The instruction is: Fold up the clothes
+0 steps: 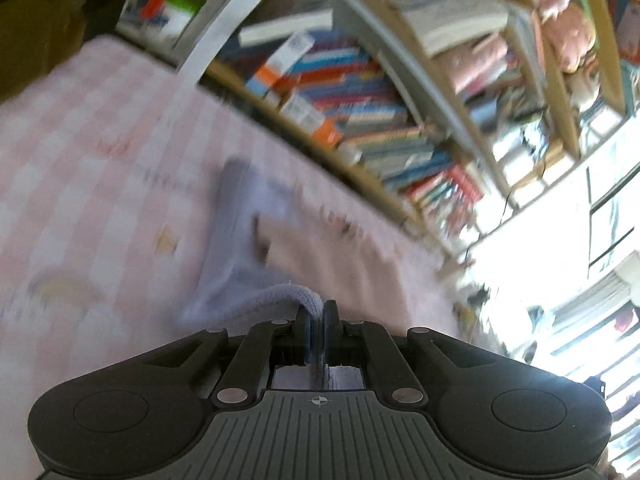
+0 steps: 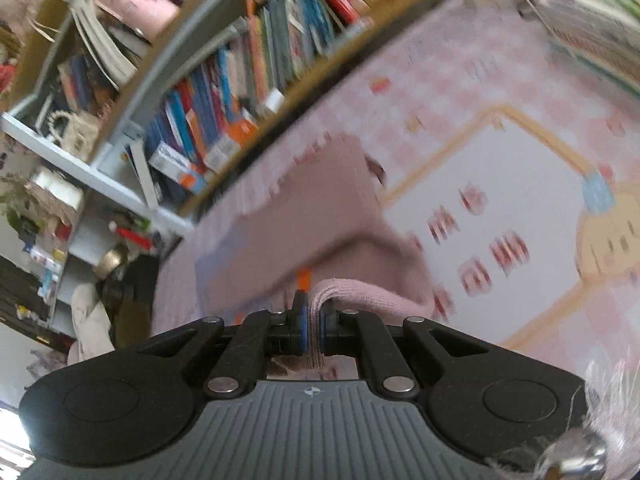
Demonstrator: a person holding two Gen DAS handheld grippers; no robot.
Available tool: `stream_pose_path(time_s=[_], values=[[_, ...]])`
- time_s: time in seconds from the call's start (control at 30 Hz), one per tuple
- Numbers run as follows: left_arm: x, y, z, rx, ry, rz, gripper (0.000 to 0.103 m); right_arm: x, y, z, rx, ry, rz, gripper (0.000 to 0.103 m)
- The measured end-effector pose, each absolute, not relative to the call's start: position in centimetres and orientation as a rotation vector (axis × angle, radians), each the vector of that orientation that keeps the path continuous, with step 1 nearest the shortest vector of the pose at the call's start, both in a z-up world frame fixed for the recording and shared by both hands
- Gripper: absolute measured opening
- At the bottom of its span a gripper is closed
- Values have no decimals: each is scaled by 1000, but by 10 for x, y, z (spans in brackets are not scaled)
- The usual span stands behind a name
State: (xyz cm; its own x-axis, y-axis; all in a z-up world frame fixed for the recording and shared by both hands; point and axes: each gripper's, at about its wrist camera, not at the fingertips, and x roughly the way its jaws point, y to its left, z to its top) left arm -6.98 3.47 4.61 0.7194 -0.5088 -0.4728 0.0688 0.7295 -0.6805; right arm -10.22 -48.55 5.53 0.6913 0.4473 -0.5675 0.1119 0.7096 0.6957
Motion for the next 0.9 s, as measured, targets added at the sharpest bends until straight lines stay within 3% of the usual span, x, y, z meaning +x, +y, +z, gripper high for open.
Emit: stream_pose_path(time_s=[0.23,0.63,0.67,0.7,0.73,0.8,0.9], values=[[-2,29,63,-682,632,-291,4,-34,-485,78,794,703,216,5],[94,13,17,-593,786,-155,6,84,-472,32,698,825,129,8],[98,12,13,-578,801,-156,11,90,-472,26,698,841,114,17],[102,10,9,-563,817,-156,13,97,-471,20,697,856,98,33],[105,8,5,-548,833,-157,20,100,-472,16,690,855,82,40],[105,8,5,-519,826,-163,31,103,-473,15,663,837,73,44],[96,15,14,-487,759,-145,58,105,-476,16,603,822,84,46]])
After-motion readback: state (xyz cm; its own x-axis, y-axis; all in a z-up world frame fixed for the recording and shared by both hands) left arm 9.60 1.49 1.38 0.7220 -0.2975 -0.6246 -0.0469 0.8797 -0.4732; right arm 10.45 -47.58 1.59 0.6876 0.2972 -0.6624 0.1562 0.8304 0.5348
